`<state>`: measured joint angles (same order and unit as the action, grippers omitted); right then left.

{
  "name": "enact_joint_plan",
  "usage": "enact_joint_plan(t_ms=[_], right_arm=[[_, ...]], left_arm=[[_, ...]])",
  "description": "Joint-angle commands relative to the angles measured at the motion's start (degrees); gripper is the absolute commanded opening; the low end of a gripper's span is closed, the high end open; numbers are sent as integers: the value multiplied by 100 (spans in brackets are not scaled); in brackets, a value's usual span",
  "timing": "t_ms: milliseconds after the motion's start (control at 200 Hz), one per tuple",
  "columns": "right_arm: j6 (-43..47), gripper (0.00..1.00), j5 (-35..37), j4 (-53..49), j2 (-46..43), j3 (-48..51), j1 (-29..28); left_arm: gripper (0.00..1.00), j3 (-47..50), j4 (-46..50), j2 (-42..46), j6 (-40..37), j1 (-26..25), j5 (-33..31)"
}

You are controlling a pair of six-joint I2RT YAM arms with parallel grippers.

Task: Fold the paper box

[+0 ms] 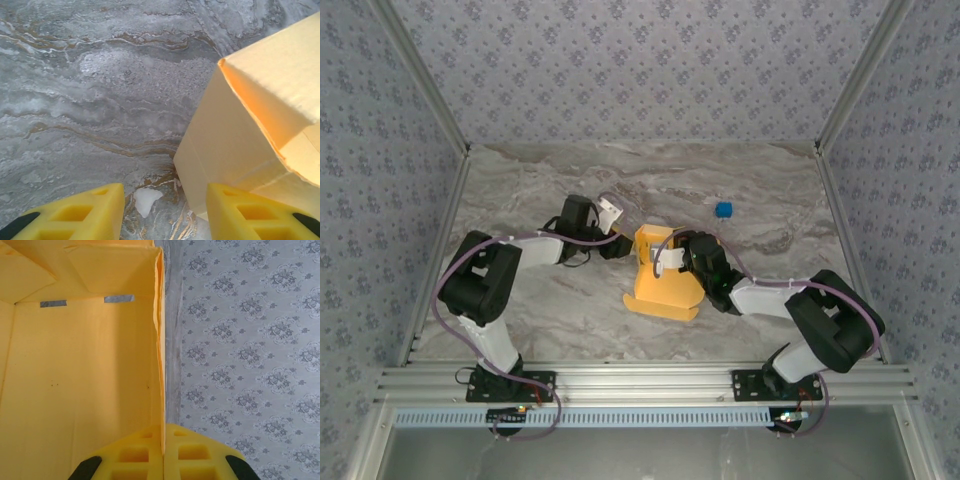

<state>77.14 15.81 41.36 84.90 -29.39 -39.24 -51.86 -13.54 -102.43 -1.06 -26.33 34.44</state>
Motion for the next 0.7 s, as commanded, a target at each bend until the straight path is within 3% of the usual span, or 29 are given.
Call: enact_joint_plan(t_ms=[0, 280, 695], right_arm=[[-121, 0, -33, -84, -88, -91, 37], [-148, 0, -43, -180, -102, -159, 72], [-172, 0, -77, -208, -102, -221, 101]], left_arm=[[47, -88, -90, 39, -128, -74, 381], [52, -164, 255, 75, -325, -82, 623], [52, -84, 722, 273, -448, -144, 482]])
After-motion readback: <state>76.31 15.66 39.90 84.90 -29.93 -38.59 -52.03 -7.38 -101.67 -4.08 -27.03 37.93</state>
